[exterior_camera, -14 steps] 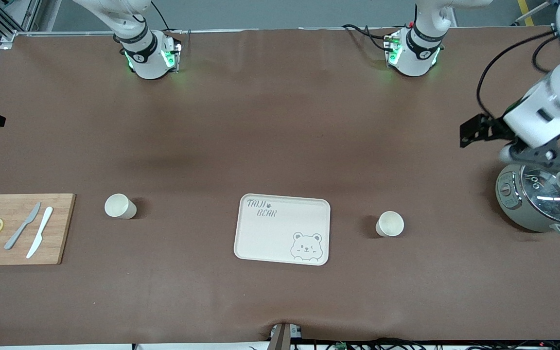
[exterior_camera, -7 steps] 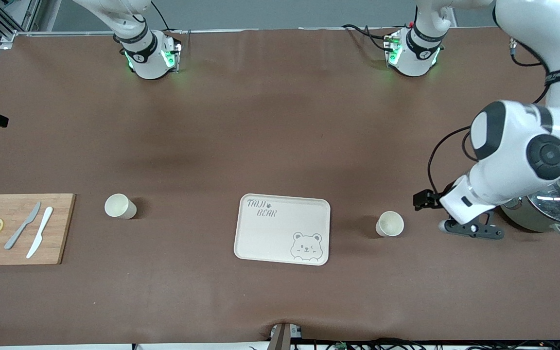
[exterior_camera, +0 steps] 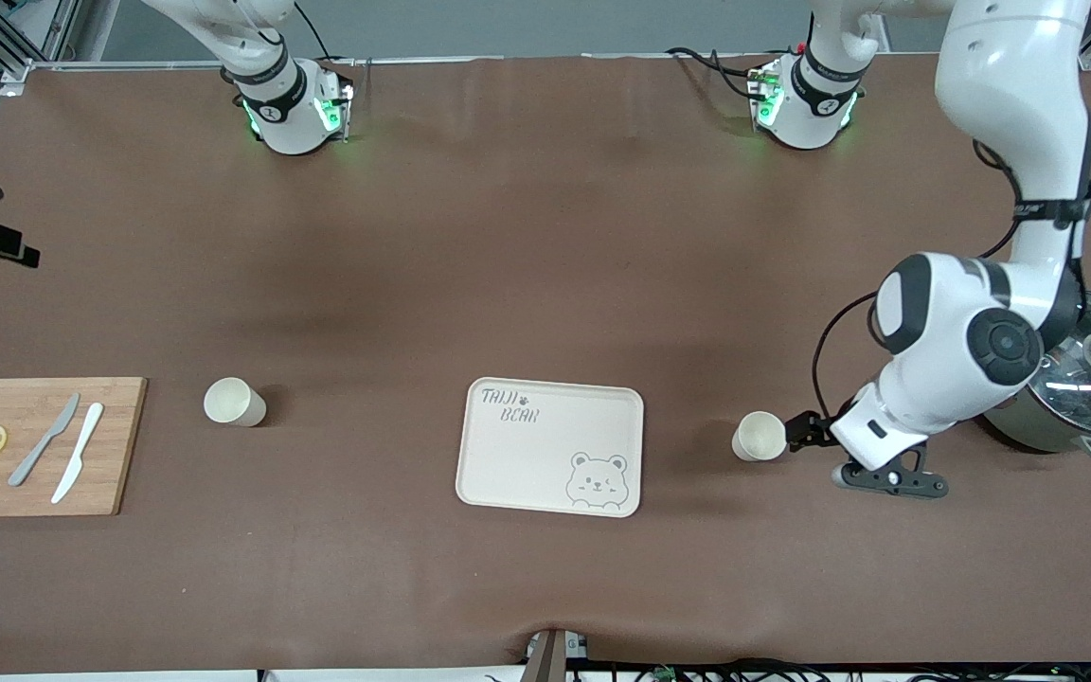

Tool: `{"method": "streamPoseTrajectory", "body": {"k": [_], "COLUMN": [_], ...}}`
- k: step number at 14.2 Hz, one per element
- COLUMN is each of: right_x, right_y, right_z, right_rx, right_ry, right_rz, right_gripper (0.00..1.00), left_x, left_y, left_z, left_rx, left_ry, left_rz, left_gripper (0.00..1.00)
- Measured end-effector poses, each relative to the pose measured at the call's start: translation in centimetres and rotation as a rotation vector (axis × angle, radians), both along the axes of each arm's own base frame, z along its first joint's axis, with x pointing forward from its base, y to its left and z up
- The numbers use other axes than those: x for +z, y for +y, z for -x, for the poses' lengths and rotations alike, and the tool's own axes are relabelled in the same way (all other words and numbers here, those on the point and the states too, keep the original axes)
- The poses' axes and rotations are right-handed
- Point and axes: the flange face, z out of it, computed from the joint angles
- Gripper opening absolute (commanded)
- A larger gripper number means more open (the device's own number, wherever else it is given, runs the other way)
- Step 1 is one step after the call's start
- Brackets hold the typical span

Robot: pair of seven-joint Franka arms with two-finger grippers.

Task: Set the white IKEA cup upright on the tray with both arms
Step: 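Lower the left gripper onto the cup while the right gripper reaches the other cup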

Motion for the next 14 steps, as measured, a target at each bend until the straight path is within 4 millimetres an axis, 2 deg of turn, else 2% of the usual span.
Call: {"method": "streamPoseTrajectory", "body": {"k": [2,4,10,14], "right_x": [-3.0,-5.9,-15.0,-20.1], "right_y": [-0.8,-1.4,-1.7,-1.6], "right_z": [-1.6,-3.1,-7.5,-9.6], "right_rx": [-0.009,-0.015,-0.012,-0.017], "right_ry": [0.011,0.014,-0.013,-0.050], "right_rz": [-0.002,-0.003,-0.002,0.002], "right_gripper": [1.00,1.00,1.00,1.00], "left_x": [-2.9,-4.8,-6.0,-8.6], "left_y": [-0.2,-0.3,-0.3,-0.3], "left_z": [-0.2,-0.2,0.2,1.7], "left_rx": [0.000,0.000,0.000,0.000], "left_ry": [0.004,0.015,0.037,0.032], "left_rz": [-0.001,-0.003,-0.006,-0.006], "left_gripper": [1.00,1.00,1.00,1.00]}}
